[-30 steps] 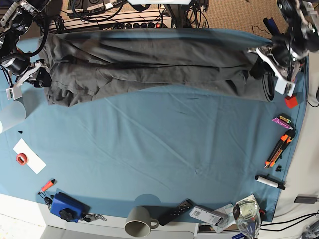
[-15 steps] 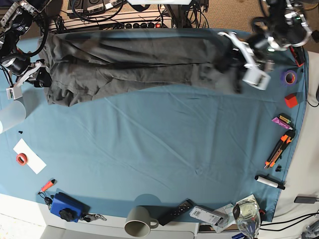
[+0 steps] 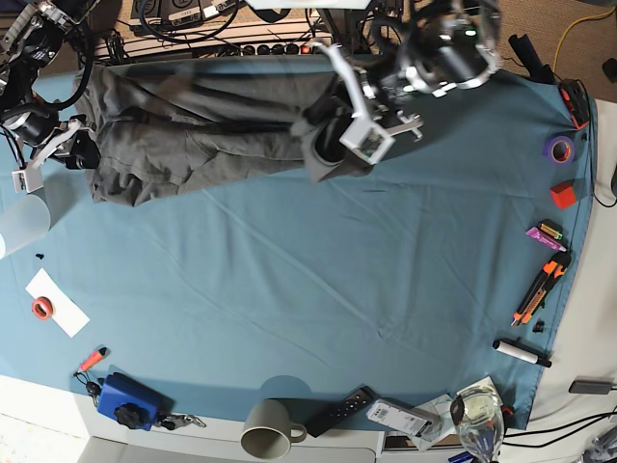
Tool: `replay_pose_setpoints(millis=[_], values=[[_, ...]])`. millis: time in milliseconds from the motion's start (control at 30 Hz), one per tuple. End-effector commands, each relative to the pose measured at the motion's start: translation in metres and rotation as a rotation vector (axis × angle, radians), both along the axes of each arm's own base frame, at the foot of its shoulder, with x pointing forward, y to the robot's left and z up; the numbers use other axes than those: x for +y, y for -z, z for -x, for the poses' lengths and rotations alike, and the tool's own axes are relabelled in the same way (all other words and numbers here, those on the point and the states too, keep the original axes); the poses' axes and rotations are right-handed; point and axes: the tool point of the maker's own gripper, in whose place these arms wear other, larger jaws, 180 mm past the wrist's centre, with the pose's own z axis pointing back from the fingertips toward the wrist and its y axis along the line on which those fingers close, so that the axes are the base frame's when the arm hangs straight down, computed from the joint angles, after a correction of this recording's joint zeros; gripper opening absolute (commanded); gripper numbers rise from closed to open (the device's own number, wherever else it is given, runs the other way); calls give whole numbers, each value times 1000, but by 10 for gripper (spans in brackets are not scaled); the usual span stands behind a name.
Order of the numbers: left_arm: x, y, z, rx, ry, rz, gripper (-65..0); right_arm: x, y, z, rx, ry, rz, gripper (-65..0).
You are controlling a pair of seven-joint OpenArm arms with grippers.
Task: Fold the T-shirt properly
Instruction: 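Carry the strip end with the left gripper toward the right gripper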
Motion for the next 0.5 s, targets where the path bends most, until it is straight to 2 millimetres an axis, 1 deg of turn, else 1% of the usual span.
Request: replay_pose_setpoints(millis=[0, 167, 267, 467], values=[[-10, -10, -1, -30, 4, 32, -650, -5, -16, -8, -52, -10, 23, -457], [-40, 2, 7, -6, 57, 6, -650, -5, -16, -8, -53, -10, 23, -457], [-54, 8, 9, -1, 98, -4, -650, -5, -16, -8, -52, -9, 23, -457], [-74, 15, -7, 33, 84, 30, -650, -5, -16, -8, -53, -9, 23, -457]])
